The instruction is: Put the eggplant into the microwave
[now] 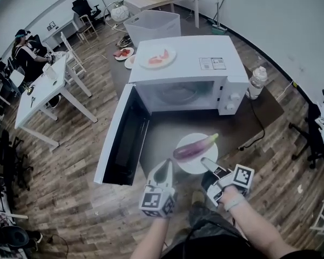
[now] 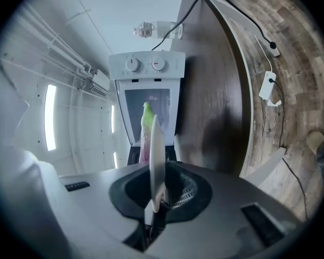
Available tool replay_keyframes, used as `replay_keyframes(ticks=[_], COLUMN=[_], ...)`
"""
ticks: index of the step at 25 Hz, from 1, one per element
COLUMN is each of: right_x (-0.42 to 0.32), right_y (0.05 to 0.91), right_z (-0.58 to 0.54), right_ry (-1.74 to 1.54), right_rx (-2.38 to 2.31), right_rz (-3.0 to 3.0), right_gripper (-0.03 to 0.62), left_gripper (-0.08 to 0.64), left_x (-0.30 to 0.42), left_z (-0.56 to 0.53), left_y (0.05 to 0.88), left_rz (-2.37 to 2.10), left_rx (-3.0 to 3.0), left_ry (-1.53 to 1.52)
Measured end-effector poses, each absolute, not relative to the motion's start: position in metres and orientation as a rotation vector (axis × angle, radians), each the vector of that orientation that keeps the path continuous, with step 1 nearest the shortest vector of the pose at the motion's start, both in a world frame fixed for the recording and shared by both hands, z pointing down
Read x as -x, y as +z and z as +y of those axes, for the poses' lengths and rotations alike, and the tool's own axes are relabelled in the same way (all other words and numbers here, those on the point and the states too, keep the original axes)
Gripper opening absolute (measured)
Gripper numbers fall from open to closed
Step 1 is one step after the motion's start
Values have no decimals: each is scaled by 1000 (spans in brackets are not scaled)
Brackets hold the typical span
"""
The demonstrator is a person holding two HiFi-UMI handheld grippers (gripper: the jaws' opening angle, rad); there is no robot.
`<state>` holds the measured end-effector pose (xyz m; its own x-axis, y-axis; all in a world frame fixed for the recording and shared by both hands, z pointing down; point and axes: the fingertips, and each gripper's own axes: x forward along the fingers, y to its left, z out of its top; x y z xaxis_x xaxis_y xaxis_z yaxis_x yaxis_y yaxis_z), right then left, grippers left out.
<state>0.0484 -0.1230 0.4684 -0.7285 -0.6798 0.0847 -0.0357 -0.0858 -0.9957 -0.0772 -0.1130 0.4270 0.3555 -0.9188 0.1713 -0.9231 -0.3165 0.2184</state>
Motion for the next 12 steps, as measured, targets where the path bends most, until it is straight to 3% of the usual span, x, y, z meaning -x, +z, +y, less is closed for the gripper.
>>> replay_keyframes(ticks=[12], right_x=[-47], right_y=[478], right_z=[-204], right_ry=[-1912], right_rx=[722], right_rz=[1771], right_gripper=[28], left_gripper=[0], left_x=[77], left_z=[-178], left_y=[439], left_rz=[-1700], left_rx=[-2281], left_ry=[48])
